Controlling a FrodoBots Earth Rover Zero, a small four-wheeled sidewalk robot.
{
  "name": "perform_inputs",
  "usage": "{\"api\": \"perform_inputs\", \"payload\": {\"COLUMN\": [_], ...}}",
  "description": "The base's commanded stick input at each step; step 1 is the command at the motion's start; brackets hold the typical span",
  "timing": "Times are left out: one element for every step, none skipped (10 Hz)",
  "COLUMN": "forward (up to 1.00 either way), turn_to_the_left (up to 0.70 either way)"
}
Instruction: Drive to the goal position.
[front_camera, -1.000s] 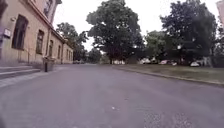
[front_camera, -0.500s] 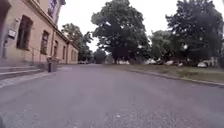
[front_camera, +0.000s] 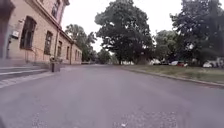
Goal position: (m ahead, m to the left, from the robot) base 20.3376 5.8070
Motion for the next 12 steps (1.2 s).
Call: {"api": "perform_inputs", "payload": {"forward": [0.45,0.45,0.45,0.45,0.45,0.45,0.45,0.45,0.45,0.45,0.45,0.45], "turn_to_the_left": [0.0,0.0,0.0,0.0,0.0,0.0,0.0,0.0,0.0,0.0,0.0,0.0]}}
